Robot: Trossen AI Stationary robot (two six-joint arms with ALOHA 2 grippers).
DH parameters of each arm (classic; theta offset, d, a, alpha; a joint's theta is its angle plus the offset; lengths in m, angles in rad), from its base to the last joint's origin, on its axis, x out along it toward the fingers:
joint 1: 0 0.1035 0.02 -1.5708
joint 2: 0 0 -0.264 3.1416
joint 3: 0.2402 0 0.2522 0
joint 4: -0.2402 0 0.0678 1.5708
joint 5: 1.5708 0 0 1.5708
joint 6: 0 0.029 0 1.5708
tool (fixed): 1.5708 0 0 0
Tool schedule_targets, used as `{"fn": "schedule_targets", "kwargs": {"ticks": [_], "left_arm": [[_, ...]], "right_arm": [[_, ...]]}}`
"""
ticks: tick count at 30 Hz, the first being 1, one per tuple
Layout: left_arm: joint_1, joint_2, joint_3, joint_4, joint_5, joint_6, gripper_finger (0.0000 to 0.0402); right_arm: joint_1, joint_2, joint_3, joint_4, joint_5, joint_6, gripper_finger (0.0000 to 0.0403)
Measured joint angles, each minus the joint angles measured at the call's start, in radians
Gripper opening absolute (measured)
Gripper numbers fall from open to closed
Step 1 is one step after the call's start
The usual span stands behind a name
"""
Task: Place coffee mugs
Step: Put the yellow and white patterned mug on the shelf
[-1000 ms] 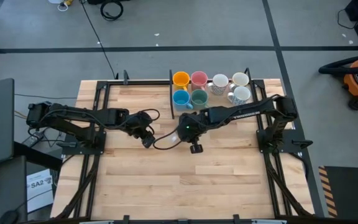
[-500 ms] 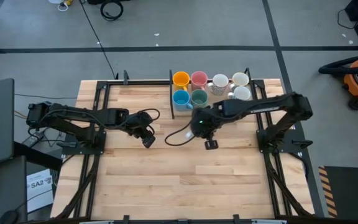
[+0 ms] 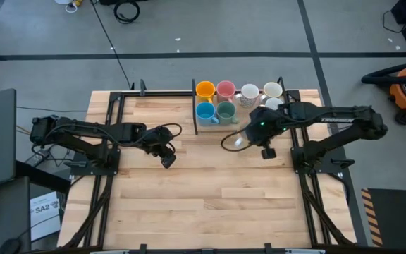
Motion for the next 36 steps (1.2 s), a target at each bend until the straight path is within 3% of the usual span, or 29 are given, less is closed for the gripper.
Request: {"fn": "schedule_targets", "kwargs": {"ticks": [6, 14, 24, 36], "left_arm": [[0.000, 0.000, 0.000, 0.005, 0.000, 0.000, 0.0160], [0.000, 0.000, 0.000, 0.034, 0.000, 0.000, 0.0160], [0.000, 0.000, 0.000, 0.037, 0.000, 0.002, 0.0160], [0.000, 0.000, 0.000, 0.036, 0.000, 0.002, 0.0160]], "right_arm": [[-0.113, -0.078, -0.119, 0.012, 0.026, -0.043, 0.0039], [-0.272, -0.086, -0.216, 0.131, 0.035, -0.156, 0.0040], [-0.415, -0.025, -0.226, 0.199, 0.020, -0.200, 0.0041], [-0.481, 0.044, -0.223, 0.279, -0.008, -0.198, 0.0041]]}}
